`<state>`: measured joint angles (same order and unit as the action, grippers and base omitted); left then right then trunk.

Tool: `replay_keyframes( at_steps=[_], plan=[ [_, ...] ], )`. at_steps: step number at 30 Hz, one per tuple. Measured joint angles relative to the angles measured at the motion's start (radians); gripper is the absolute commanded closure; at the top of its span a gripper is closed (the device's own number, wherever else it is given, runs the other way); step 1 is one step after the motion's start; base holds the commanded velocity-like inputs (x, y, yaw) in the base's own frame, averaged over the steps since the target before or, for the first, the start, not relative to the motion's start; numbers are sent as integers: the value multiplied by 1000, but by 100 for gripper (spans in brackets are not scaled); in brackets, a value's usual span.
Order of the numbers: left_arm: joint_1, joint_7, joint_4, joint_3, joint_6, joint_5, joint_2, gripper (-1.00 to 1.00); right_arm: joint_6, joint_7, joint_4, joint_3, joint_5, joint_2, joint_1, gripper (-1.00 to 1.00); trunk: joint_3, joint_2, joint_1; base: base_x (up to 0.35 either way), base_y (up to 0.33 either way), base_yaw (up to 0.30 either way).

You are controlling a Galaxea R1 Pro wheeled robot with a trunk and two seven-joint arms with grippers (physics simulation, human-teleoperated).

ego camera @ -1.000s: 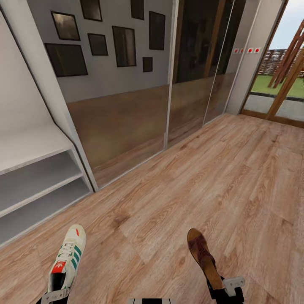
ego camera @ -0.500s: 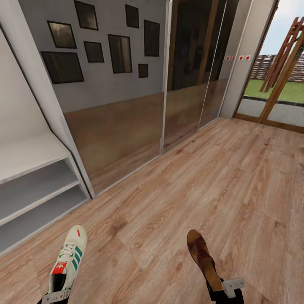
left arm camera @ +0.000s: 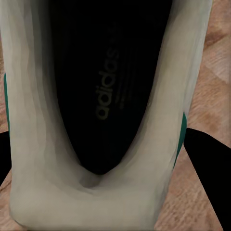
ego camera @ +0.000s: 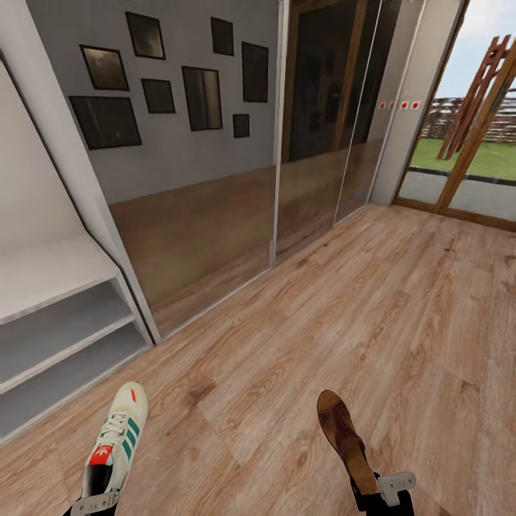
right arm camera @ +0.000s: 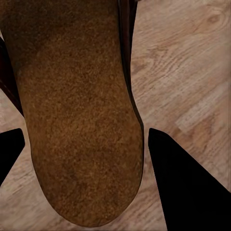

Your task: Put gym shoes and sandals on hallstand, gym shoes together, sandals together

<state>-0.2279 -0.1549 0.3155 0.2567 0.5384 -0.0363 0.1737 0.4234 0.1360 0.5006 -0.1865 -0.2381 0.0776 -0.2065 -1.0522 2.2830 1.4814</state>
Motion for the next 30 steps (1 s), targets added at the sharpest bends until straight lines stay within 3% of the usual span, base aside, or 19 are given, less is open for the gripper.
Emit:
replay_keyframes(
  at_steps=[4,9,30],
  plan=[
    [0,-1,0,0,0,0,0,100,0,0,0,0,0,0,0,100,13,-28,-15,0,0,0],
    [0,0,-1,0,0,-3,-1,100,0,0,0,0,0,0,0,100,13,-28,-15,0,0,113],
    [0,1,-1,4,-2,-9,-1,100,0,-10,2,1,-4,-3,0,100,18,-28,-15,0,0,265]
  ],
)
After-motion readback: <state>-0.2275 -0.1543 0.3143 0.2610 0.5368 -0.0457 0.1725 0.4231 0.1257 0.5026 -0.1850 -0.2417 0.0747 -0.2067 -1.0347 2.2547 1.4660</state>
